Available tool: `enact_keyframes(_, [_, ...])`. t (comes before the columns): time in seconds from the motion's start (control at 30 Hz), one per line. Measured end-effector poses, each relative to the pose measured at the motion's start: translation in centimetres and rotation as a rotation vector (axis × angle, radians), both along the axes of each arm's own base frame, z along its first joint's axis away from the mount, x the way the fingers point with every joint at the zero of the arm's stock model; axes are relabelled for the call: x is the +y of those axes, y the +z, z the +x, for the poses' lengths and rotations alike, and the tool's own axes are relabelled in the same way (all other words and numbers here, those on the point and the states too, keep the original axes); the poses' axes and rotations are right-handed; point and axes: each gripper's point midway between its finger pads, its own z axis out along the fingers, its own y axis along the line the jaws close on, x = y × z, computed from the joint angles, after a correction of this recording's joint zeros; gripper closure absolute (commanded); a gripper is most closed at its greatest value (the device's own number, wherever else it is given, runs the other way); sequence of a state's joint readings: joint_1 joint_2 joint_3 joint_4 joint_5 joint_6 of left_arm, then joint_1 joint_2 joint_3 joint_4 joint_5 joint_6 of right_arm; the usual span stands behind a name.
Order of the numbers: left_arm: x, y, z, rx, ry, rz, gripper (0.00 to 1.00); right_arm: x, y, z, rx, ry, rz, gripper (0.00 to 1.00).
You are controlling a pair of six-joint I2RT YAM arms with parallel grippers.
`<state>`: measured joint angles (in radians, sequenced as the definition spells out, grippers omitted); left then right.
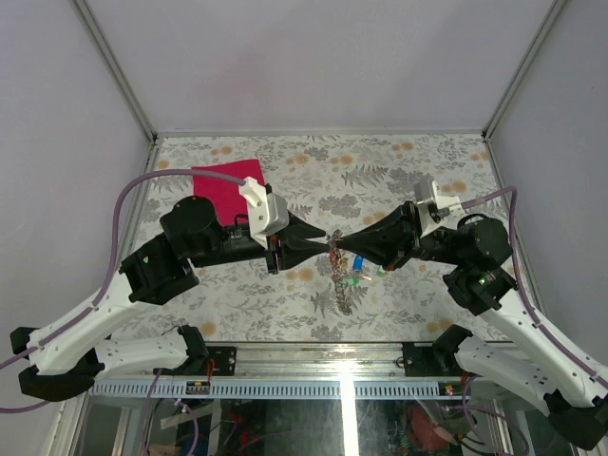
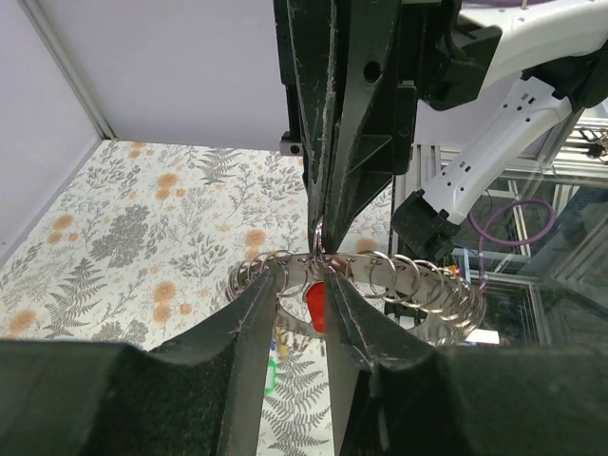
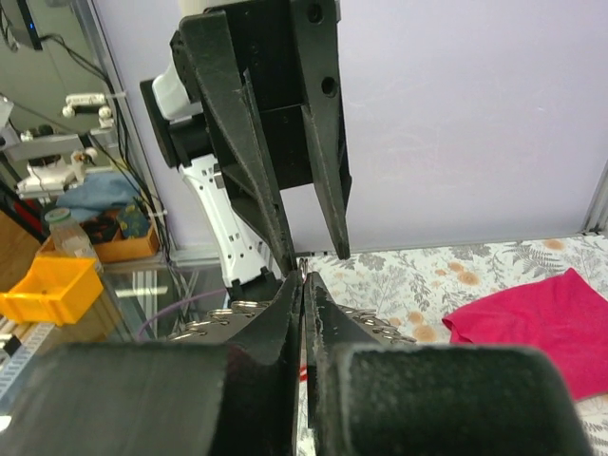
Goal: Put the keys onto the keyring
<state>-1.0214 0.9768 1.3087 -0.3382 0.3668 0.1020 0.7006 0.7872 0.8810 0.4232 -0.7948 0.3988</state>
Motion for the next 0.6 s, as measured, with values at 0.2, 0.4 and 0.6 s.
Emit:
enact_keyframes(0.2, [0.2,0.7,-0.2,0.002,0.001,-0.047,0.73,-0.2,0.2,0.5,0.047,-0.024,0.082,1.00])
enact_keyframes(0.4, [0.1,1.7,-0.2,0.006,0.006,-0.116,0.75,-0.4,1.2,0.2,0.065,-0.002,0.155,1.00])
enact_keyframes(0.6, [-0.2,2.1,-0.2,0.020,0.001,-0.157,0.76,-0.4,2.0,-0.1,0.064,0.027,0.203,1.00])
